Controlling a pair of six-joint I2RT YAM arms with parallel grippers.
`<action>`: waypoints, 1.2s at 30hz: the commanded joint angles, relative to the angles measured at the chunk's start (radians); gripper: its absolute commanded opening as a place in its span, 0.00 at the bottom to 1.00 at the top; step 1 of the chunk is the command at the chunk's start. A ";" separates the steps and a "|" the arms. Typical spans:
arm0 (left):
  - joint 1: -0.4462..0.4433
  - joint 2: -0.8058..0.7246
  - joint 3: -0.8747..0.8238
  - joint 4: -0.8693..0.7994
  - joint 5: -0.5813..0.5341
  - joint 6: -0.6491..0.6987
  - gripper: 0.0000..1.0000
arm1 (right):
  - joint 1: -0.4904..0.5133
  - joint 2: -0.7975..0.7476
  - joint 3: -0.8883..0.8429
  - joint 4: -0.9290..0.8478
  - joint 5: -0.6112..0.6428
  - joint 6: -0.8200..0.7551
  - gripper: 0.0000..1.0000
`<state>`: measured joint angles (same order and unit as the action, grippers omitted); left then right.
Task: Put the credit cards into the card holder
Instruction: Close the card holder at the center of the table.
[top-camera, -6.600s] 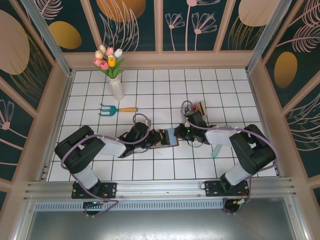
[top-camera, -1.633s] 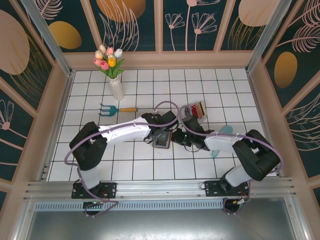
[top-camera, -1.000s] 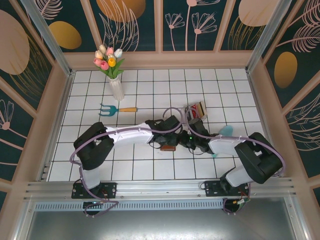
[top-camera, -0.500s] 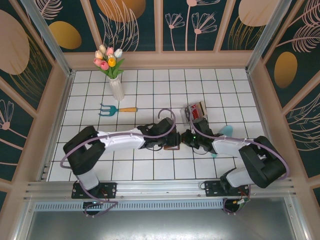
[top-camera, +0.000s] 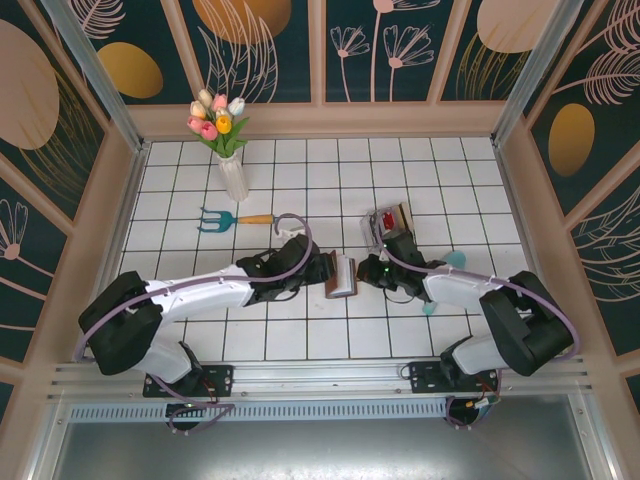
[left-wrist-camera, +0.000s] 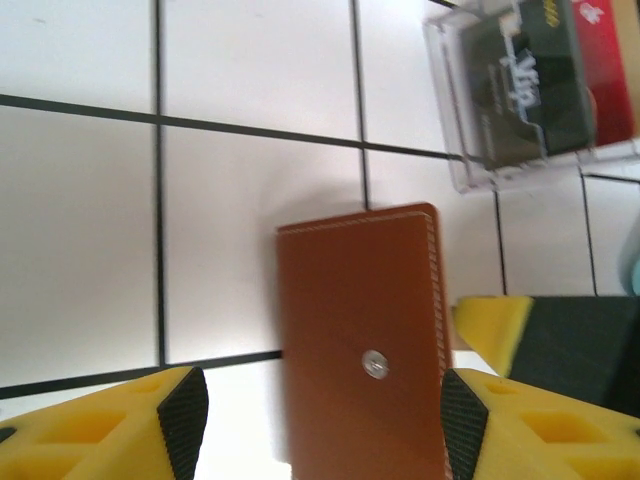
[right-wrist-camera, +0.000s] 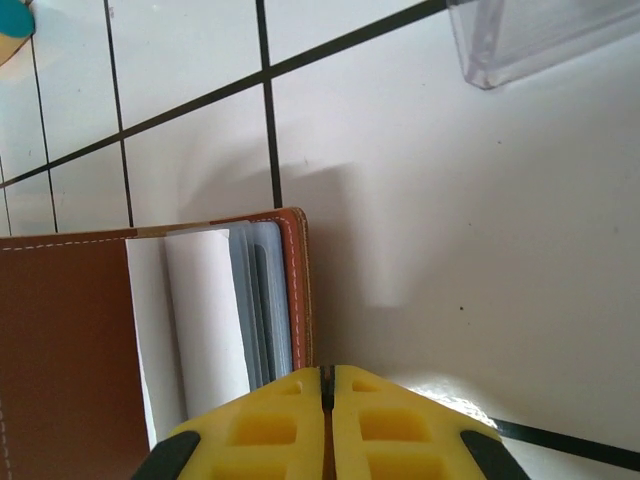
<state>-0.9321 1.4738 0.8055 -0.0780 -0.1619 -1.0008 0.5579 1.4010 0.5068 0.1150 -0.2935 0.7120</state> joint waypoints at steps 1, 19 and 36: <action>0.026 -0.042 -0.044 0.044 0.010 -0.031 0.65 | -0.005 0.019 0.033 -0.014 -0.026 -0.034 0.07; 0.042 -0.033 -0.058 0.070 0.045 -0.033 0.65 | -0.005 -0.007 0.053 -0.012 -0.057 -0.037 0.08; 0.041 -0.002 -0.044 0.121 0.110 -0.004 0.57 | -0.005 -0.029 0.089 -0.042 -0.066 -0.037 0.08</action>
<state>-0.8963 1.4574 0.7479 -0.0082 -0.0887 -1.0225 0.5575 1.3937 0.5629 0.0956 -0.3431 0.6861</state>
